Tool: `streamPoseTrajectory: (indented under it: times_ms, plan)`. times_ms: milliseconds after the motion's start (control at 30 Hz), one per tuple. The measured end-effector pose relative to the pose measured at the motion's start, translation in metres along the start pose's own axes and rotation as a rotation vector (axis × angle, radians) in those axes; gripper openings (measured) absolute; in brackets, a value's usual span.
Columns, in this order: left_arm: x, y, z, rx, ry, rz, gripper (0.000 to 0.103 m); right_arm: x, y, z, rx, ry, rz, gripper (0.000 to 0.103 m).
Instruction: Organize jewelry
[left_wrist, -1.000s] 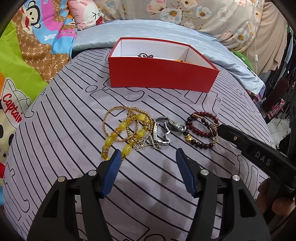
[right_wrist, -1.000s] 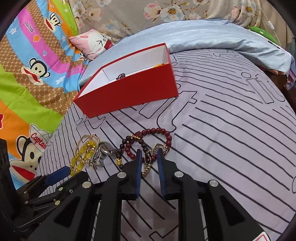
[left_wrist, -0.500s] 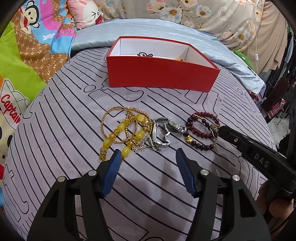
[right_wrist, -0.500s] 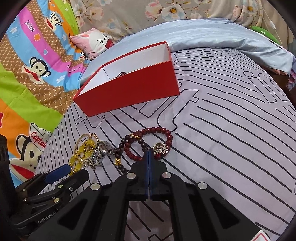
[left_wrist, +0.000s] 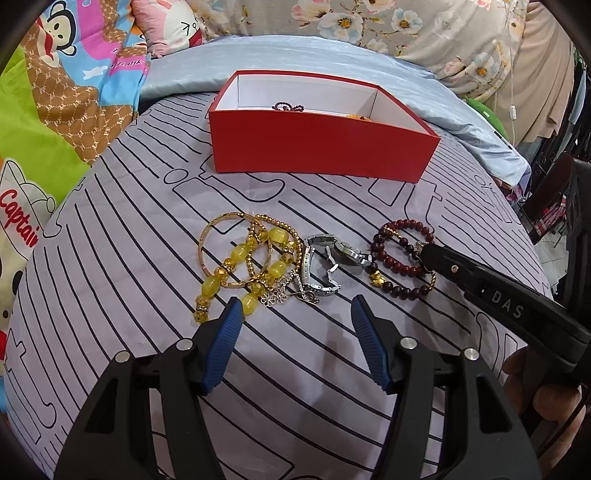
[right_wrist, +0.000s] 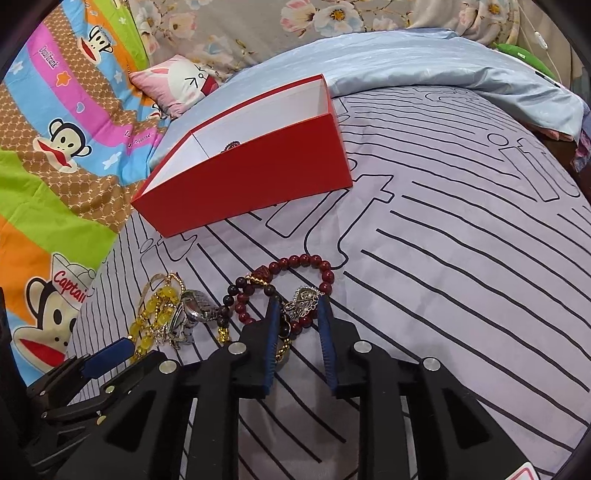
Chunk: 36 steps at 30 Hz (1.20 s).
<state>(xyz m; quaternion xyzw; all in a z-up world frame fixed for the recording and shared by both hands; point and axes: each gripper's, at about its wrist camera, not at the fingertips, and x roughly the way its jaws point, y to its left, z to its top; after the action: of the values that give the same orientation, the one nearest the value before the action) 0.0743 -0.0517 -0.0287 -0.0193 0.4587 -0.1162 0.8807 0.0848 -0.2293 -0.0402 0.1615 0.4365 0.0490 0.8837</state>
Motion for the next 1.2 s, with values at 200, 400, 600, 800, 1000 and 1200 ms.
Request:
streamPoseTrajectory:
  times_ms: [200,400,600,800,1000,1200]
  plan:
    - [0.003,0.002,0.002,-0.007,0.004,0.004,0.059,-0.003,0.001,0.004,-0.013,-0.017,0.007,0.001]
    - [0.003,0.000,0.002,0.002,0.001,0.002,0.059,-0.014,-0.002,0.007,0.004,-0.047,0.025,0.000]
    - [-0.003,0.000,0.000,-0.004,-0.007,-0.015,0.059,-0.040,-0.004,0.011,0.027,-0.101,0.040,0.000]
    - [-0.004,0.001,0.000,-0.015,-0.013,-0.029,0.052,-0.065,-0.002,0.006,0.018,-0.124,0.052,0.000]
    - [0.006,-0.004,-0.002,-0.012,0.004,-0.039,0.033,-0.069,-0.006,-0.002,0.030,-0.112,0.064,0.000]
    - [0.016,-0.001,0.000,-0.032,-0.003,-0.037,0.026,-0.066,-0.010,-0.006,0.042,-0.100,0.076,0.000]
